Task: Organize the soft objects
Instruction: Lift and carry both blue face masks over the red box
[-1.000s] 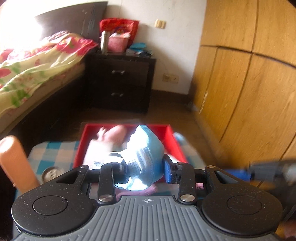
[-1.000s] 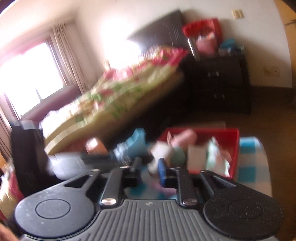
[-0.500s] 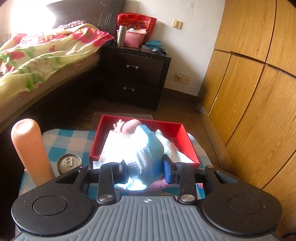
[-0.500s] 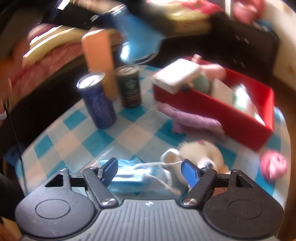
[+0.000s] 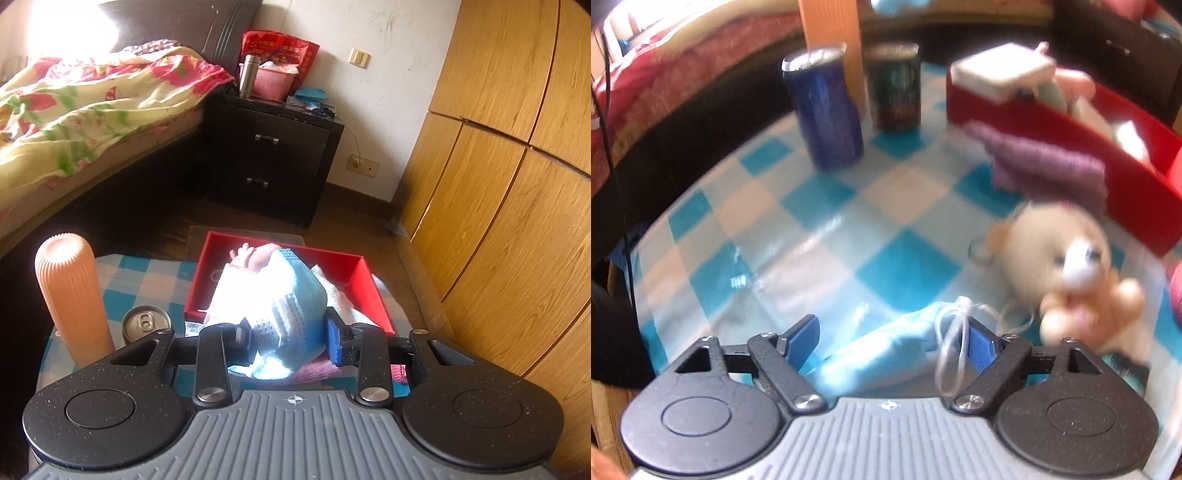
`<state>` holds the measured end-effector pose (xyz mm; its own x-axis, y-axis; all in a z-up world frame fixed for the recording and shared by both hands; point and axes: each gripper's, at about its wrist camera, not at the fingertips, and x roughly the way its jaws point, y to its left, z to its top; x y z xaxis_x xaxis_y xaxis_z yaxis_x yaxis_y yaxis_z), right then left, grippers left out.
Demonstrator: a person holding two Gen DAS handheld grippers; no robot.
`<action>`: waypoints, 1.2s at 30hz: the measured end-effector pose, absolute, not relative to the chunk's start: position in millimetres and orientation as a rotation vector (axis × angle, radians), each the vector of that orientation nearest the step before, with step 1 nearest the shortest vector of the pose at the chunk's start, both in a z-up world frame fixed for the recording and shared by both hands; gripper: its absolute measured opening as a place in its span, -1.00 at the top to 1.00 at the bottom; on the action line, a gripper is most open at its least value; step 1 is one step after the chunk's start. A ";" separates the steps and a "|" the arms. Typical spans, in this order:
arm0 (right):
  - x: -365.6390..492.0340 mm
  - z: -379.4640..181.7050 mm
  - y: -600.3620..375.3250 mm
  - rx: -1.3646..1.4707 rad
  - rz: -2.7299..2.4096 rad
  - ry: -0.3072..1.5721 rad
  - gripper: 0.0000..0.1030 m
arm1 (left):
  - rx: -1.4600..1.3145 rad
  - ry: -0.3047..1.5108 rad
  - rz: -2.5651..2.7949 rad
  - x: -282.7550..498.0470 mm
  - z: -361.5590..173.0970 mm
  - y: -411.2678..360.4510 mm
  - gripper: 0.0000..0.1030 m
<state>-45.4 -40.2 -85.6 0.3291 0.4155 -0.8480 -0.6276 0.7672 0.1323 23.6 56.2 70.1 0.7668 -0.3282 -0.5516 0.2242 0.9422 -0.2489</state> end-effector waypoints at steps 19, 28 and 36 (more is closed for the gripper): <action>-83.7 -79.9 -72.0 -0.186 0.606 1.000 0.70 | -0.171 0.639 -0.348 25.1 69.1 38.4 0.24; -69.5 -30.1 -90.4 0.005 0.592 0.879 0.89 | -0.156 0.634 -0.335 26.9 69.2 39.3 0.22; -39.1 44.2 -125.5 0.132 0.475 0.613 0.88 | -0.154 0.600 -0.298 34.9 75.6 36.4 0.26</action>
